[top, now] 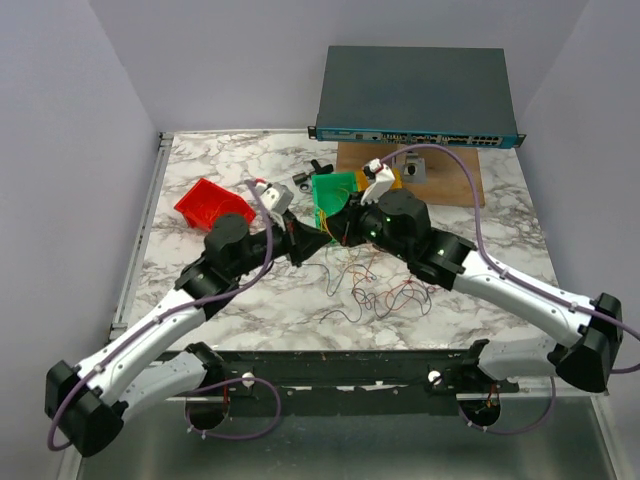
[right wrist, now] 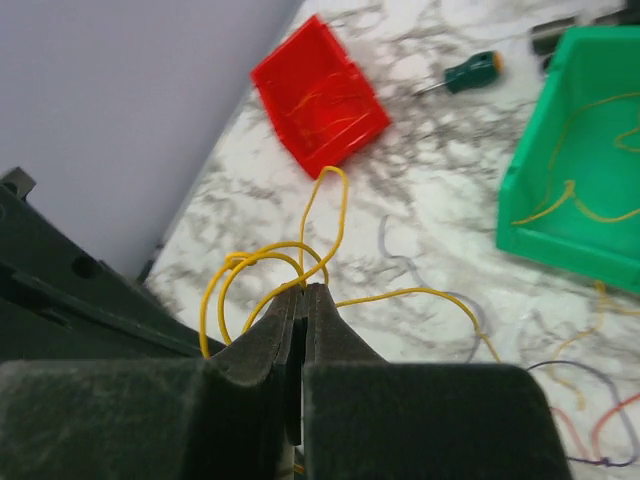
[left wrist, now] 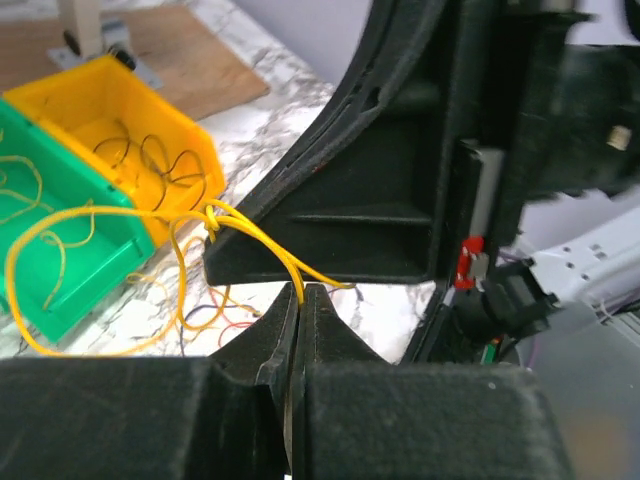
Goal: Untangle the cables
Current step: Place the cable in the bin.
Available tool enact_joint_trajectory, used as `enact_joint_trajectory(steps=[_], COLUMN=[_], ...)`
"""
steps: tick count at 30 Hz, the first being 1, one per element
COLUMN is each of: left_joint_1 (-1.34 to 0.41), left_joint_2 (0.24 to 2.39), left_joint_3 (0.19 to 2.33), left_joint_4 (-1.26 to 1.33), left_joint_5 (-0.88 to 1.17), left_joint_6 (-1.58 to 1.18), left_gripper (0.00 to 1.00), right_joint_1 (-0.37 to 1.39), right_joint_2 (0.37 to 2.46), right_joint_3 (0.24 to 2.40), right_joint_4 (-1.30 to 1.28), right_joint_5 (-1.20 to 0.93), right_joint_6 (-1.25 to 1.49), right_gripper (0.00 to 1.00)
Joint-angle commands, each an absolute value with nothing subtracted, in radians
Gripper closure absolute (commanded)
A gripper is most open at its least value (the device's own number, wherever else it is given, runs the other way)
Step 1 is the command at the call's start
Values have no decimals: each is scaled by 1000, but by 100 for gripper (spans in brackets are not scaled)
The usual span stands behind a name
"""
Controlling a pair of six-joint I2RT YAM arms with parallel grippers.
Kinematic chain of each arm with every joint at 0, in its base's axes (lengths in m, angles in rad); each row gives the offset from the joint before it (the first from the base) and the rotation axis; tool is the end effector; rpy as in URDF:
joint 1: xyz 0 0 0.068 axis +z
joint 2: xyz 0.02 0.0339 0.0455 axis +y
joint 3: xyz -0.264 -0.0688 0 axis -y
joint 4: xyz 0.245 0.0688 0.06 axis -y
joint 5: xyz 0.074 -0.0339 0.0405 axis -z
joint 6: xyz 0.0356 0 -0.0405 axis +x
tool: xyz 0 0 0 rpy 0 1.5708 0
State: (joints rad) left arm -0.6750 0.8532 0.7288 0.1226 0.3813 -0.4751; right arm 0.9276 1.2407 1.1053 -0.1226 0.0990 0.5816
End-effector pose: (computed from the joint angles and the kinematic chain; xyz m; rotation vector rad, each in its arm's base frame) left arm 0.1510 -0.1378 0.3413 0.4879 1.6334 -1.1799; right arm 0.1774 0.2308 0.3617 -0.2608 1.9219 0.9528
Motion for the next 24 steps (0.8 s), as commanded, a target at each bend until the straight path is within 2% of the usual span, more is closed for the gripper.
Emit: enact_joint_trajectory(steps=[1, 11, 18, 24], left_joint_1=[-671, -653, -614, -598], left_joint_2=[1000, 1363, 1600, 1606], left_joint_3=[825, 1070, 1244, 1250], left_joint_4=[114, 50, -27, -5], left_joint_5=[248, 145, 106, 67], left_joint_6=[-454, -370, -355, -345], left_gripper=[100, 100, 100, 100], right_joint_1=[911, 724, 686, 684], right_joint_2=[1324, 1553, 1723, 1803], right_joint_3=[1174, 1253, 1317, 1425], right_joint_4=[-136, 44, 183, 210], right_joint_5=[262, 223, 181, 119], right_joint_6=[551, 545, 530, 505], right_gripper=[99, 99, 99, 99])
